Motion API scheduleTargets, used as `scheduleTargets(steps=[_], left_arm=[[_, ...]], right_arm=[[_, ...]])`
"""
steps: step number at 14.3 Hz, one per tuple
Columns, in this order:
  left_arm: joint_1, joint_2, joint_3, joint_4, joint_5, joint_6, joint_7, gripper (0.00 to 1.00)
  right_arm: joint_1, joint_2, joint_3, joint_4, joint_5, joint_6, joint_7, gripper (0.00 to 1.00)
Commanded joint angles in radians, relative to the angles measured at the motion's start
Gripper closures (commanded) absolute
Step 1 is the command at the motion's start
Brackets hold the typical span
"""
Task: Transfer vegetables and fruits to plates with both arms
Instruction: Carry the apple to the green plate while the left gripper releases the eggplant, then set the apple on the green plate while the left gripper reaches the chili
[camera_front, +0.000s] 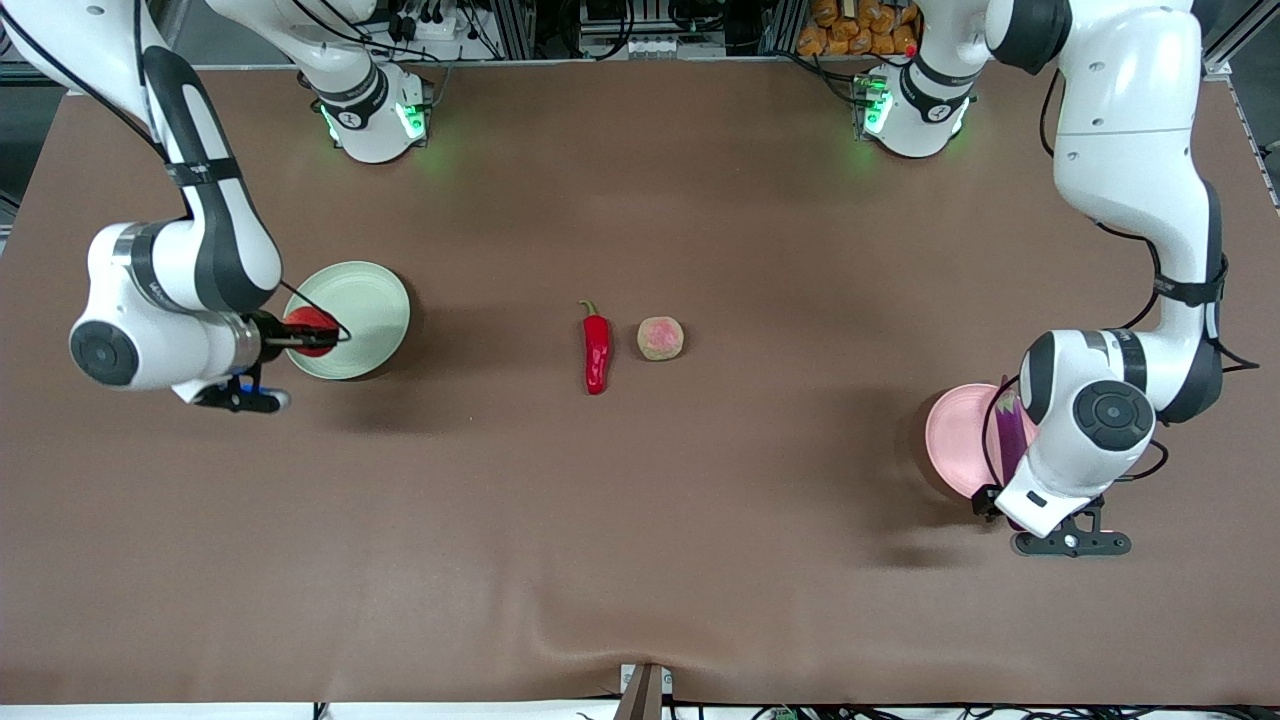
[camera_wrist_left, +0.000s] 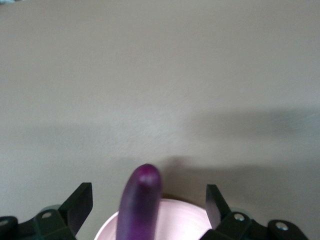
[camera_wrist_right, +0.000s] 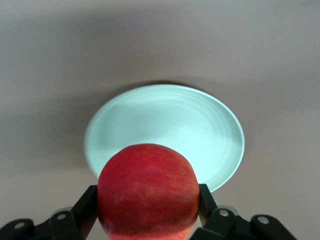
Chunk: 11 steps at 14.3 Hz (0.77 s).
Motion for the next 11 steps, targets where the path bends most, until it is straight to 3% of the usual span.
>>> scheduleTargets(steps=[1,5,11], left_arm=[[-0.007,-0.086,-0.088,-0.029,-0.015,-0.086,-0.092,0.00],[-0.081,-0.143,-0.221,-0.025,-0.015,-0.226,-0.345,0.00],[-0.419,-0.096,-0.234,0.036,-0.003,-0.234,-0.779,0.00]], right_arm=[[-0.039,-0.075,0.019,-0.119,-0.003,0.063,-0.031,0.00],[-0.042,-0.065,0.021,-0.089,-0.003,0.037,-0.025,0.00],[0.005,-0.044,0.026,0.144,0.015,-0.141,-0.014,0.00]])
